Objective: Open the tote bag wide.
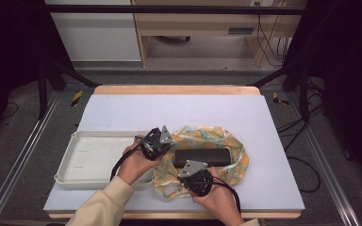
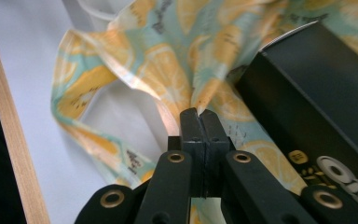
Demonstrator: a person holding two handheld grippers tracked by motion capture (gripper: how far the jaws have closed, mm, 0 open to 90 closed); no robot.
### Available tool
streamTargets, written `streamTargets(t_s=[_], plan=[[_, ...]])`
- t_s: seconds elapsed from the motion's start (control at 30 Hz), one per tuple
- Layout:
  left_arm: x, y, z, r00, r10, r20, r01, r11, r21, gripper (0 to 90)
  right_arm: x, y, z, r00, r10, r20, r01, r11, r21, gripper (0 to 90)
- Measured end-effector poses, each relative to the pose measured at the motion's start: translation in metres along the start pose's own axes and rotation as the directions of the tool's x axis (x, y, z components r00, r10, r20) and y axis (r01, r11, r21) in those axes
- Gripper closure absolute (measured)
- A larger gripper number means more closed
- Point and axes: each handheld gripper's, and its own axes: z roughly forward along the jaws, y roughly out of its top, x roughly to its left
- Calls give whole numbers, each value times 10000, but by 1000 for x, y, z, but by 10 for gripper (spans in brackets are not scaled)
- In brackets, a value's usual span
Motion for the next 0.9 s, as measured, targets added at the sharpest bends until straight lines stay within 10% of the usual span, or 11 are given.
streamTargets(t_s=[0.9], plan=[[8, -4, 31, 9990, -193, 415, 164, 9974, 695, 900, 2, -5, 7, 9991, 344, -229, -344, 9994, 25, 825]])
